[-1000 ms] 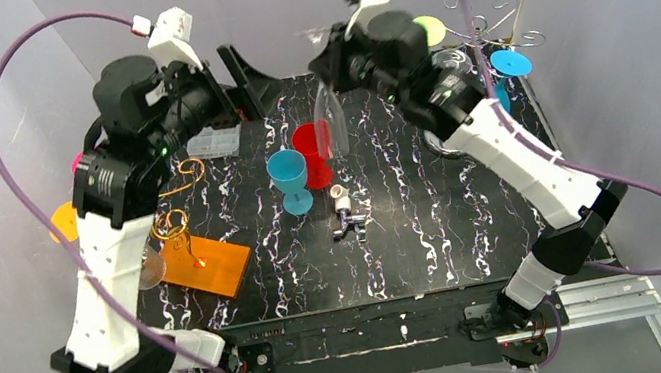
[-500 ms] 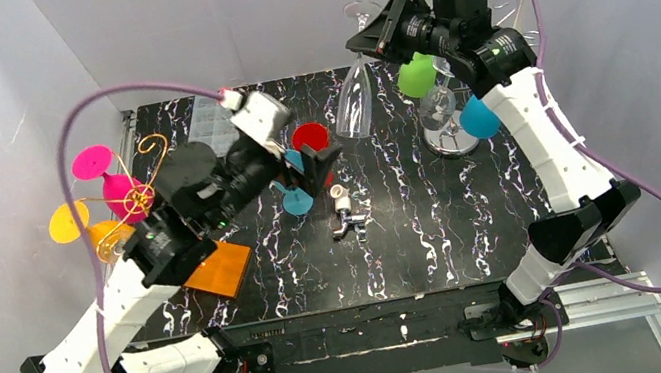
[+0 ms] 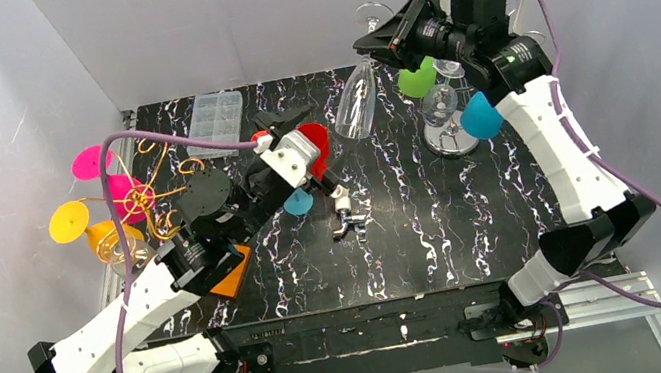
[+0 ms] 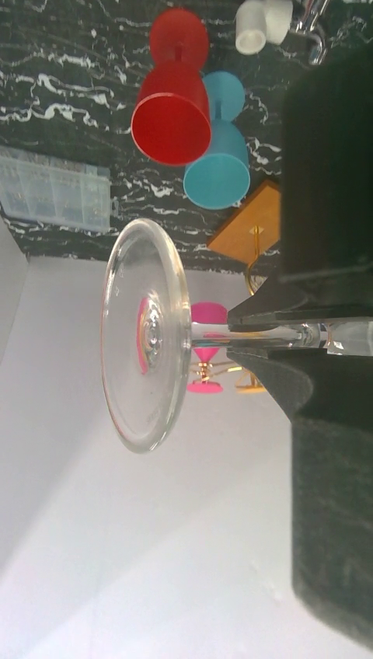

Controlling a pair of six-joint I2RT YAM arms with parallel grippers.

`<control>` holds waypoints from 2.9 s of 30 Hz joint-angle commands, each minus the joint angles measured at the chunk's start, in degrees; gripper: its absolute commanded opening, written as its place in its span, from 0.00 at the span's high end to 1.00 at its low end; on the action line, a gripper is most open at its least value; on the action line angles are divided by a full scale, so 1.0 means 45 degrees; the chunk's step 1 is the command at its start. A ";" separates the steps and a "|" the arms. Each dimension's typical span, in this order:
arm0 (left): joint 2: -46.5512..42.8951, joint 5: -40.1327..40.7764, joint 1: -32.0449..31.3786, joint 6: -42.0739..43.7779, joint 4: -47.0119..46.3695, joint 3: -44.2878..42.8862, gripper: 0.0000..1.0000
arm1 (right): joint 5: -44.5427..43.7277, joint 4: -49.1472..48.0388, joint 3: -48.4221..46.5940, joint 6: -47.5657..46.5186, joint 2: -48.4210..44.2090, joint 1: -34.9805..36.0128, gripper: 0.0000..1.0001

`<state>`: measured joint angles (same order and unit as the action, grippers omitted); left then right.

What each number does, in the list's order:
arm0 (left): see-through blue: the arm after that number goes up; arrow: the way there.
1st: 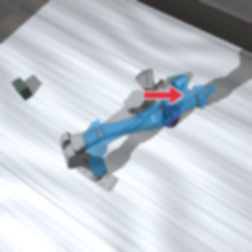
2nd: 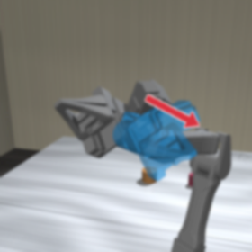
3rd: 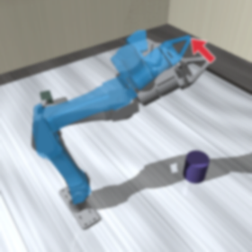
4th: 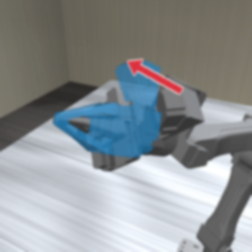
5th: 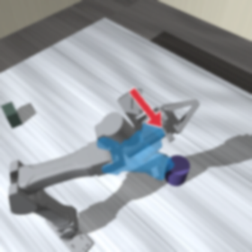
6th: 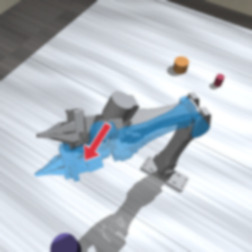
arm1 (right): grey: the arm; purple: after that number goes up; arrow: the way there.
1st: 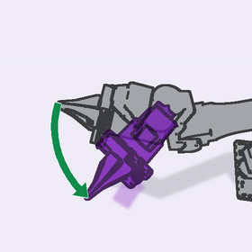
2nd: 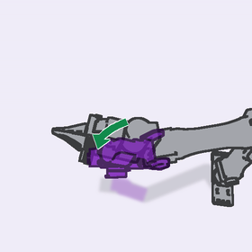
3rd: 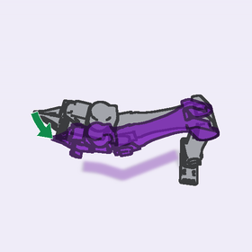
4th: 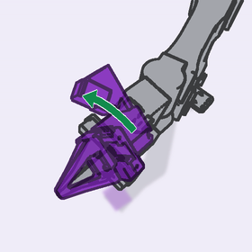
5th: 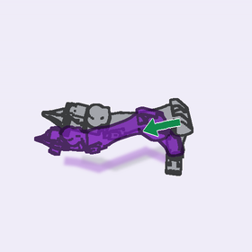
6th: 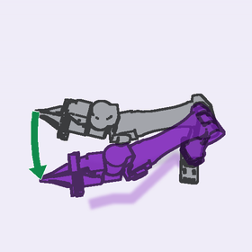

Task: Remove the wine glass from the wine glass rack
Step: Place the wine glass at the center of the board.

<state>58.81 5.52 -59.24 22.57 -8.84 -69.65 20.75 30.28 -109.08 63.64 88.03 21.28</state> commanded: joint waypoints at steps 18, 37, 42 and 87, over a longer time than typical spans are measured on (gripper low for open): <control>0.0590 0.0478 -0.0077 0.0614 -0.1916 -0.0054 0.49 | -0.0266 -0.2452 0.1374 0.2244 -0.1655 -0.0060 0.99; 0.1565 0.1979 -0.0403 0.0151 -0.2752 -0.0712 0.79 | -0.1137 -0.3582 0.3431 0.3652 -0.3134 -0.0032 0.99; 0.1932 0.2630 -0.0476 -0.0348 -0.2898 -0.1040 0.90 | -0.1171 -0.3644 0.3824 0.3601 -0.3393 -0.0021 0.99; 0.1516 0.7749 -0.0487 -0.7151 0.3130 -0.4293 1.00 | -0.2248 -0.1182 0.2195 -0.1850 -0.3486 -0.0002 0.02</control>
<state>68.49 37.28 -61.60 -5.10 -9.19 -80.60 11.94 20.51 -91.96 64.45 71.68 21.12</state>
